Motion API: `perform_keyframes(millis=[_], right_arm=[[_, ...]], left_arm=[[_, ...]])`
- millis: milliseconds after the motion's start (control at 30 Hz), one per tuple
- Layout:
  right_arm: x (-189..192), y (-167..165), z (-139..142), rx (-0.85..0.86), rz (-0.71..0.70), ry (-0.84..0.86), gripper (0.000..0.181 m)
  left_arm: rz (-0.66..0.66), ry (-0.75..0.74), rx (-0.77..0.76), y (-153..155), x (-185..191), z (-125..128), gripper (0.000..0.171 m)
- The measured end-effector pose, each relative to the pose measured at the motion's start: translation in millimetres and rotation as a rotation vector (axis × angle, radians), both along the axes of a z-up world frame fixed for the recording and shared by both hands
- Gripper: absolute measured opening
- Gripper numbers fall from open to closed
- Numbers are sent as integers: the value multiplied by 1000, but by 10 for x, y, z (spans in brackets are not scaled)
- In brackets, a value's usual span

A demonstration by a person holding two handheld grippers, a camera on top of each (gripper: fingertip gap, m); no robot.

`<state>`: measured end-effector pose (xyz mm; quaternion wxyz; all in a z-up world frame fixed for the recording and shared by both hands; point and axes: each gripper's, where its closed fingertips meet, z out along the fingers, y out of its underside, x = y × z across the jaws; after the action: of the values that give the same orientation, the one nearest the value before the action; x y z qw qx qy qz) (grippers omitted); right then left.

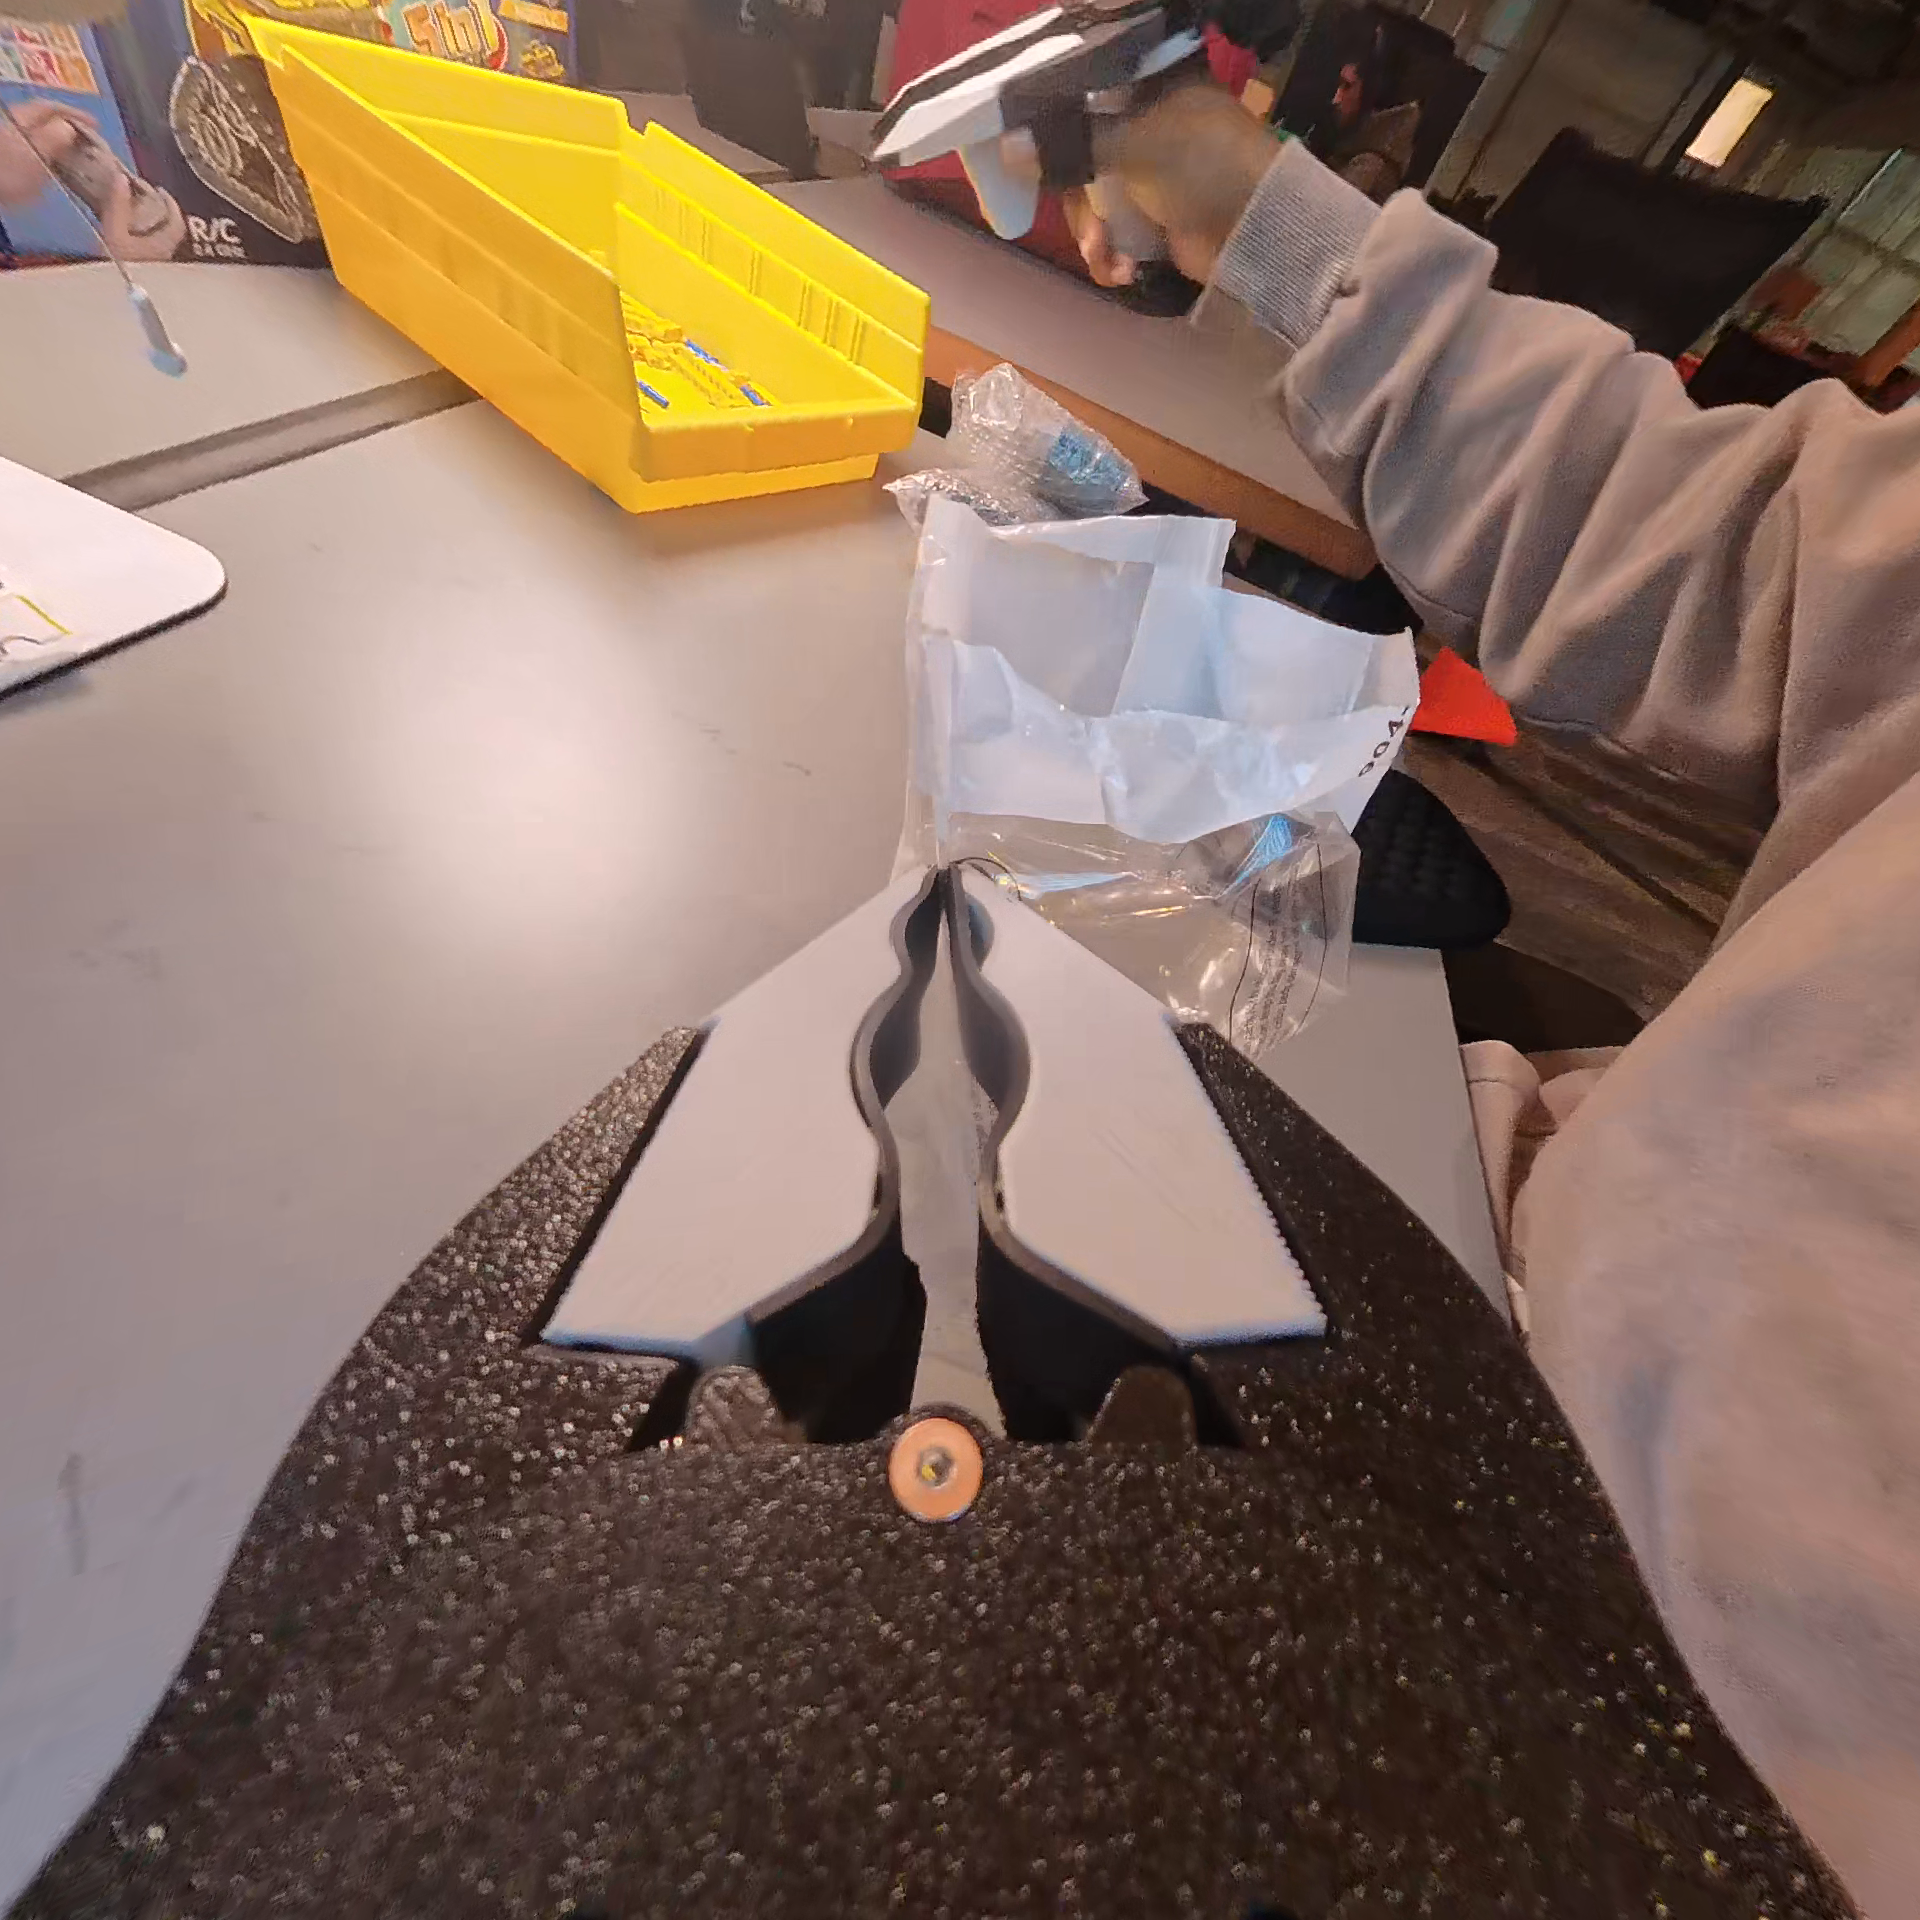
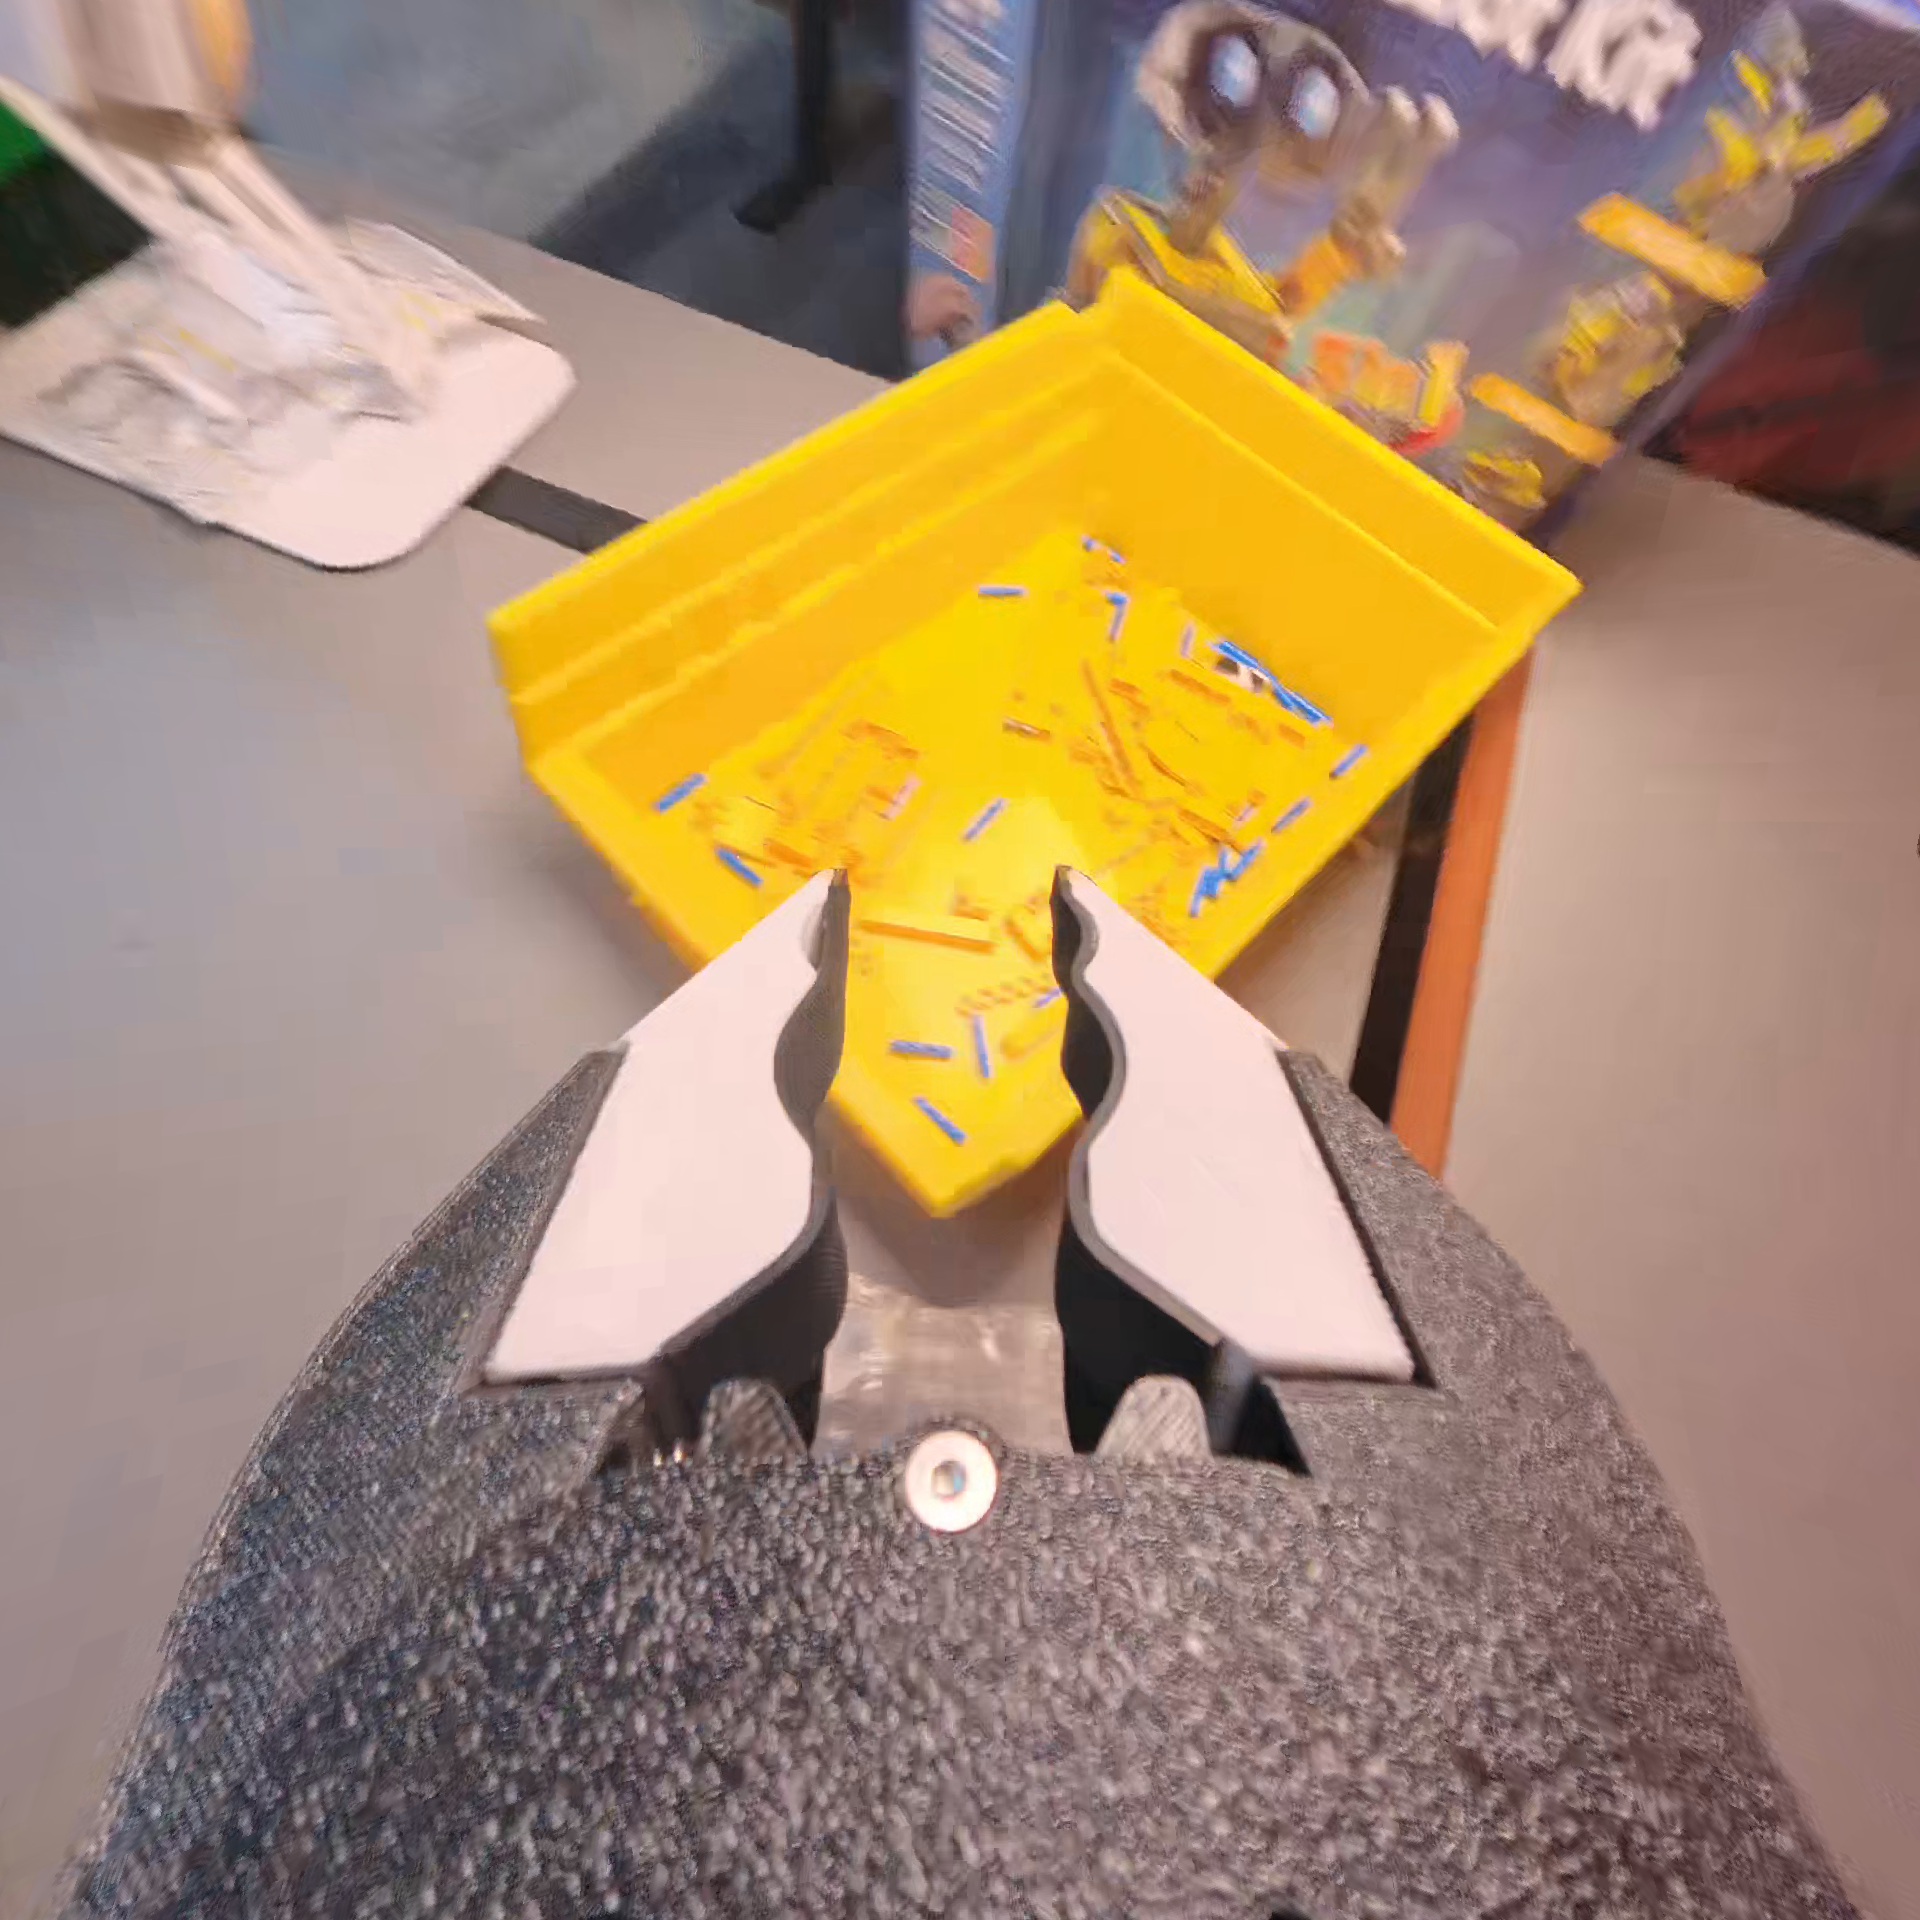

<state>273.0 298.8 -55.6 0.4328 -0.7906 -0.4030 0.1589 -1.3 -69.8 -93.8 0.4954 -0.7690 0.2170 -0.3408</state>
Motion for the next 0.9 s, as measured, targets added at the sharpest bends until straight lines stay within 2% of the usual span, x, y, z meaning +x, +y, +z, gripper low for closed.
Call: perform_keyframes(millis=[100, 200, 233, 267, 333, 400, 567, 667, 733, 800, 900], right_arm=[[352, 559, -306, -174, -144, -39, 52], [310, 807, -584, -378, -189, 57, 57], [276, 828, -702, -446, -190, 51, 49], [243, 849, -765, -484, -187, 52, 24], [204, 897, -763, -506, -234, 89, 18], [139, 763, -762, -526, -218, 73, 19], [-184, -56, -739, -551, -45, 12, 32], [-279, -398, -734, -546, -14, -12, 35], [-297, -419, -734, -559, -34, -2, 36], [-254, -278, -779, -559, -103, -14, 55], [-230, -70, -906, -640, -180, -6, 67]], left_arm=[[-19, -48, -26, 7, 51, -34, 0], [-21, -60, -40, 39, 70, -87, 0], [-22, -61, -41, 50, 73, -102, 0], [-21, -62, -44, 62, 73, -117, 0], [-18, -67, -51, 76, 69, -135, 0], [-14, -61, -51, 73, 54, -146, 0], [-9, -72, -49, 38, 20, -154, 0], [-11, -78, -48, 26, 24, -154, 0], [-14, -75, -45, 24, 39, -153, 0], [-23, -86, -42, 10, 67, -137, 0], [-25, -87, -31, -27, 96, -123, 0]])
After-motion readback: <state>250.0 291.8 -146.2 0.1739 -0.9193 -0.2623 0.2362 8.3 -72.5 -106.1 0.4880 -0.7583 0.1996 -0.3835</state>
